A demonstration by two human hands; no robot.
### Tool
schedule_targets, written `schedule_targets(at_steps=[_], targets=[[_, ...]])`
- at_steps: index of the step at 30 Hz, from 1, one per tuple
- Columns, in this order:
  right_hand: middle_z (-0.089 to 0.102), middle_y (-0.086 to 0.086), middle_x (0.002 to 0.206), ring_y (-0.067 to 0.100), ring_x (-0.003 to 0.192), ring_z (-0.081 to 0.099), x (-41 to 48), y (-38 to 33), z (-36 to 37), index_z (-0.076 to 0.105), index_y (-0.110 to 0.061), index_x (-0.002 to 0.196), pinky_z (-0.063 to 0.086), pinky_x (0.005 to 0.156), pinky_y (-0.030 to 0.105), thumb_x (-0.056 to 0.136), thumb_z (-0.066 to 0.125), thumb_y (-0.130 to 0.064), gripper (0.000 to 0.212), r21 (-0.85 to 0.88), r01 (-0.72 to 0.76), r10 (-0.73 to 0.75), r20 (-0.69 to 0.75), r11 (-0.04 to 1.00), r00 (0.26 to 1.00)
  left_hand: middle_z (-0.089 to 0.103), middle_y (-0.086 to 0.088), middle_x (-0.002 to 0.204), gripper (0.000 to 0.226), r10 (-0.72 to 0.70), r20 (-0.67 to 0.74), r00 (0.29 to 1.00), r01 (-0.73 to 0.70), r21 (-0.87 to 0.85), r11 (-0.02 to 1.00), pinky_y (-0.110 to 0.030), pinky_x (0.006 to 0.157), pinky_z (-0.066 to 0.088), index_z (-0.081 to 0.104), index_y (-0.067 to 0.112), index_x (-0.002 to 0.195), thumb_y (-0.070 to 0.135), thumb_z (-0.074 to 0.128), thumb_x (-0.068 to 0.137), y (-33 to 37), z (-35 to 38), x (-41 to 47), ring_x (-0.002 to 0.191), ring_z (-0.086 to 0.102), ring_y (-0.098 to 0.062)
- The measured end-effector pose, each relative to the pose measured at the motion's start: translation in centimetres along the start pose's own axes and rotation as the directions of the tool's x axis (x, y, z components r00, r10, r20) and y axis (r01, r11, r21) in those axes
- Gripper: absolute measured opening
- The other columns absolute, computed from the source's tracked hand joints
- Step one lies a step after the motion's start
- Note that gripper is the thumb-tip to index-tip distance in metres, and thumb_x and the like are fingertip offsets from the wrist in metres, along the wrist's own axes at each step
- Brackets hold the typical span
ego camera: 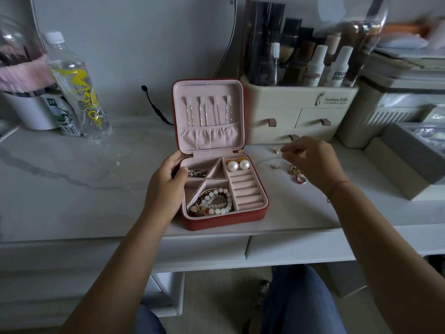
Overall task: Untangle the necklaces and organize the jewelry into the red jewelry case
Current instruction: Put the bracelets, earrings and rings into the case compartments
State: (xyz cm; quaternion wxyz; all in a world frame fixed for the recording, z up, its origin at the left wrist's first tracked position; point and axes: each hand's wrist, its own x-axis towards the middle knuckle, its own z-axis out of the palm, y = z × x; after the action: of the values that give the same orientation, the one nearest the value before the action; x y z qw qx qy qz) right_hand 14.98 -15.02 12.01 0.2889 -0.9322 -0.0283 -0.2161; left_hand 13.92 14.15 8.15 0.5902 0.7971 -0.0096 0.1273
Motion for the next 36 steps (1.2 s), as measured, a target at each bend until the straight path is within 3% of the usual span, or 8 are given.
schedule_targets(at_steps=[4,9,14,19,22,25,29,36], targets=[[0.068,0.002,0.089,0.02,0.086,0.059,0.0,0.0,1.4,0.074,-0.016,0.093,0.046,0.082,0.036,0.076,0.076,-0.022,0.018,-0.123,0.102,-0.086,0.131,0.987,0.988,0.061,0.025,0.107,0.04,-0.002,0.001,1.0,0.002,0.007,1.0,-0.012,0.085,0.039,0.057,0.026,0.13,0.008,0.049,0.094,-0.1,0.0,0.0,0.102,0.056,0.006],[0.068,0.007,0.093,0.028,0.09,0.062,-0.1,-0.3,2.3,0.075,-0.015,0.091,0.045,0.087,0.04,0.08,0.071,-0.017,0.012,-0.186,0.097,-0.063,0.181,0.978,0.981,0.061,0.014,0.118,0.041,0.006,0.016,1.0,-0.006,0.017,1.0,-0.014,0.087,0.038,0.055,0.023,0.132,0.008,0.048,0.095,0.1,-0.1,-0.1,0.108,0.056,-0.002],[0.069,0.005,0.098,0.022,0.091,0.063,-0.3,-1.0,2.2,0.073,-0.013,0.098,0.044,0.083,0.029,0.088,0.064,-0.016,0.015,-0.178,0.111,-0.076,0.191,0.978,0.979,0.058,0.016,0.119,0.041,-0.006,0.014,1.0,0.006,0.014,1.0,-0.007,0.084,0.036,0.052,0.022,0.134,0.01,0.048,0.095,0.3,0.0,-0.2,0.108,0.054,0.0],[0.07,-0.006,0.089,0.007,0.08,0.062,-1.1,-3.6,1.1,0.073,-0.016,0.095,0.048,0.077,0.021,0.089,0.062,-0.016,0.013,0.059,0.098,-0.104,0.096,0.993,0.99,0.058,0.015,0.12,0.041,-0.011,0.017,1.0,0.011,0.013,1.0,-0.01,0.086,0.036,0.053,0.022,0.134,0.01,0.048,0.096,0.3,-0.1,-0.2,0.111,0.053,-0.001],[0.068,-0.01,0.079,0.0,0.072,0.062,-2.0,-6.0,0.6,0.072,-0.018,0.094,0.048,0.068,0.013,0.09,0.061,-0.015,0.013,0.226,0.094,-0.128,0.143,0.97,0.981,0.061,0.017,0.115,0.037,-0.001,0.026,1.0,0.001,0.012,1.0,-0.011,0.084,0.039,0.057,0.027,0.128,0.012,0.047,0.096,0.4,-0.1,-0.2,0.106,0.055,0.001],[0.065,-0.013,0.074,-0.002,0.068,0.059,-3.0,-7.7,1.7,0.071,-0.017,0.092,0.042,0.062,0.008,0.088,0.064,-0.016,0.009,0.228,0.134,-0.183,0.21,0.964,0.96,0.063,0.018,0.112,0.031,-0.009,0.022,1.0,0.009,0.003,1.0,-0.015,0.083,0.042,0.058,0.031,0.123,0.017,0.048,0.097,0.3,-0.1,-0.2,0.104,0.057,0.002],[0.068,-0.003,0.08,0.008,0.071,0.059,-3.4,-8.5,2.7,0.069,-0.011,0.091,0.046,0.066,0.019,0.085,0.067,-0.015,0.008,0.168,0.175,-0.215,0.265,0.97,0.94,0.064,0.015,0.115,0.032,-0.011,0.021,1.0,0.012,-0.005,1.0,-0.019,0.086,0.043,0.058,0.031,0.125,0.018,0.049,0.097,0.1,-0.1,-0.1,0.104,0.058,0.002],[0.07,0.002,0.086,0.014,0.075,0.057,-2.5,-8.9,2.8,0.073,-0.01,0.089,0.042,0.069,0.025,0.085,0.067,-0.022,0.014,0.066,0.194,-0.206,0.308,0.979,0.929,0.062,0.023,0.108,0.034,-0.009,0.016,1.0,0.009,0.001,1.0,-0.014,0.081,0.04,0.057,0.03,0.126,0.015,0.048,0.097,0.3,-0.1,-0.2,0.099,0.056,0.009]])
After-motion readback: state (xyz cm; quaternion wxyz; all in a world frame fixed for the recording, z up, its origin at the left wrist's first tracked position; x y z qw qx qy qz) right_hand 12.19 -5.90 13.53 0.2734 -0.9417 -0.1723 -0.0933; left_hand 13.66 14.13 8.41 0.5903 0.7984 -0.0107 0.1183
